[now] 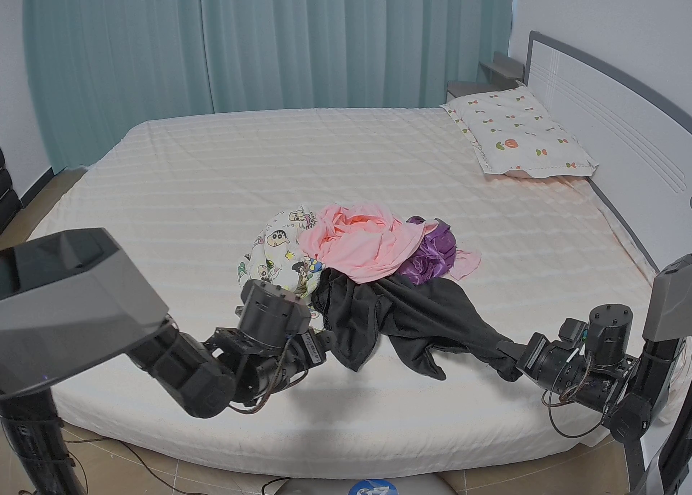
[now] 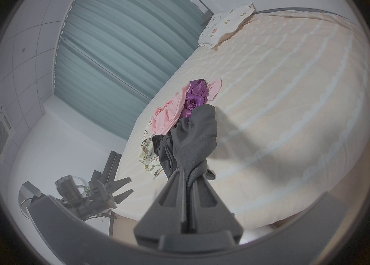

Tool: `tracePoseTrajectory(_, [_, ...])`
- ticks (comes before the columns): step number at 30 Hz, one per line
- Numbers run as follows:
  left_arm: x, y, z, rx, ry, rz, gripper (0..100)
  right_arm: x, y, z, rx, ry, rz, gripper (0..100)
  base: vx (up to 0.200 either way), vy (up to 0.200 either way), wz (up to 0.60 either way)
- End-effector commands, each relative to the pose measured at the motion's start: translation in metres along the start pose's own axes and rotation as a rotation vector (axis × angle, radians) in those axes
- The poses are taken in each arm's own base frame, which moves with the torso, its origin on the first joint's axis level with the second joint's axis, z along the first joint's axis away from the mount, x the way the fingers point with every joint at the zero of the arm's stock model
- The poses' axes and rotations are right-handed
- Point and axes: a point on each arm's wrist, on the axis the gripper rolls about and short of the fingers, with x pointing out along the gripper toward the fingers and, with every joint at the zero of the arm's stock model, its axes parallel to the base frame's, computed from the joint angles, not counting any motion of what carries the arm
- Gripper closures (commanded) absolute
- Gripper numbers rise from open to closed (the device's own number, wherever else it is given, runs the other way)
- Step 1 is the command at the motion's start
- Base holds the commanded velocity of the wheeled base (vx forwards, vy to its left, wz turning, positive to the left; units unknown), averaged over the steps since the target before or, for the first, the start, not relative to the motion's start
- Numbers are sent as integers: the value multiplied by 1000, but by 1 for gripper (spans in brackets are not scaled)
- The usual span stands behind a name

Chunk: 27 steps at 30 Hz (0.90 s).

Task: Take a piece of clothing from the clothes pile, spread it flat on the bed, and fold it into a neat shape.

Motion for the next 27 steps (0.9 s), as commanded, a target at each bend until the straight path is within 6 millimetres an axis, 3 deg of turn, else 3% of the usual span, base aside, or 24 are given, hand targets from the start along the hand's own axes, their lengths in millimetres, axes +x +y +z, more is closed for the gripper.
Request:
tracePoseTrajectory(1, [40,-1,-12,57,61,12,0,-5,1,1,2,-11,5,100,0,0,0])
tracePoseTrajectory(6, [60,-12,-5,53,50,-29,0,-4,1,0,1,-8,6,100,0,0,0])
tracePoseTrajectory(14, [76,-29,4,62,155,-114,0,-5,1,-1,0,-1,5,100,0,0,0])
tracePoseTrajectory(27, [114,-28,-5,100,163,-69,0,-5,0,-3,1,6,1,100,0,0,0])
